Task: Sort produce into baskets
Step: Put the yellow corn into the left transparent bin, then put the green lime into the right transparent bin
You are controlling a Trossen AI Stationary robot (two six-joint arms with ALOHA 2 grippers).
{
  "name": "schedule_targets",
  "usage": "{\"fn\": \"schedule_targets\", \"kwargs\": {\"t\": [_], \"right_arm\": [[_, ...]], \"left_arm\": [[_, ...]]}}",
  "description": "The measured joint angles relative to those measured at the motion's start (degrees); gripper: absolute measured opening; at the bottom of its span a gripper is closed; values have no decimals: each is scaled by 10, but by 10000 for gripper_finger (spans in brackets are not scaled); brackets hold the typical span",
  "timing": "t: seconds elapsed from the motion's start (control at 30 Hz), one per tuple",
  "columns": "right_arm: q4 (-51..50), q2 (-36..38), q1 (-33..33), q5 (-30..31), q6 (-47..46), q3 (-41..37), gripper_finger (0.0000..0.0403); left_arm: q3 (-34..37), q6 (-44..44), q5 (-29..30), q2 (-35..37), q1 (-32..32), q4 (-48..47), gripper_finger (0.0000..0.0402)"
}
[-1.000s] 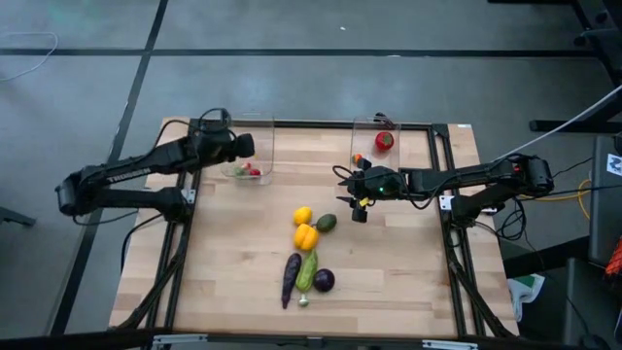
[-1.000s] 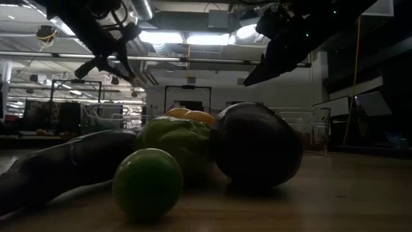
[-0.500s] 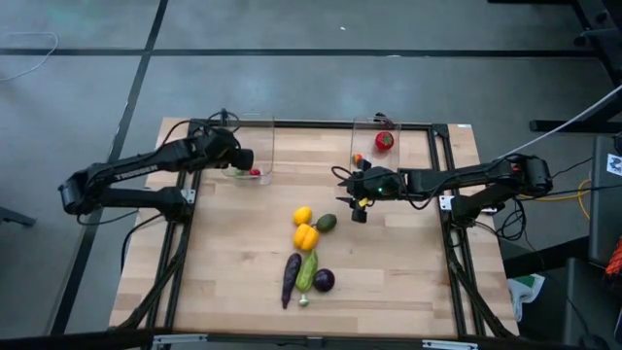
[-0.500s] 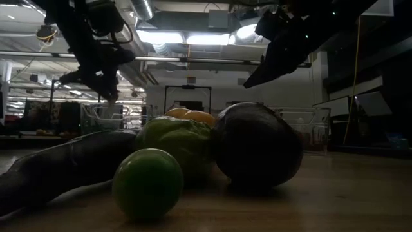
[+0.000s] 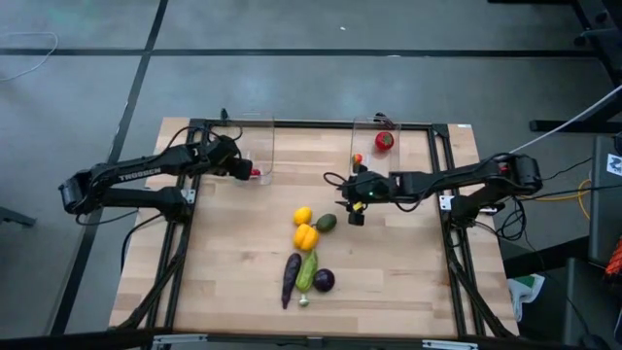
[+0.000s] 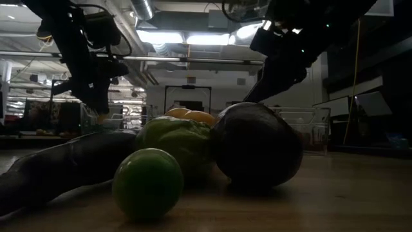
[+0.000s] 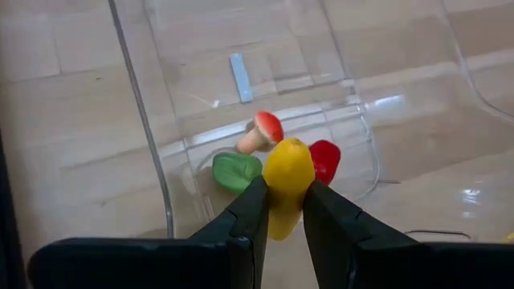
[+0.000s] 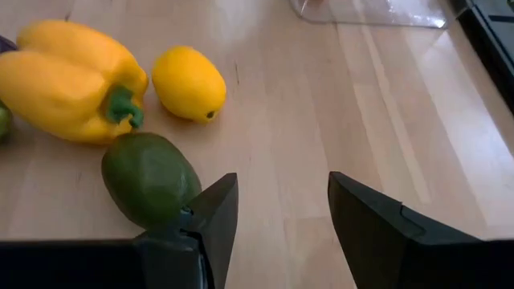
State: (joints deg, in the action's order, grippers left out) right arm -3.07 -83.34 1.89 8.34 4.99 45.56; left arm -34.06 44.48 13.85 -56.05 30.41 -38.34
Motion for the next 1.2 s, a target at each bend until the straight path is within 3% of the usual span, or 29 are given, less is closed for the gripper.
{"fn": "schedule_targets", "kwargs": {"t": [0.47,1.2], "right_arm": [[0,-3,0,0,0,0,193],[0,-2,0,0,-1,0,193]], "left_arm": [[0,-5,0,0,0,0,165],[0,22,-1,0,0,3,188]]}}
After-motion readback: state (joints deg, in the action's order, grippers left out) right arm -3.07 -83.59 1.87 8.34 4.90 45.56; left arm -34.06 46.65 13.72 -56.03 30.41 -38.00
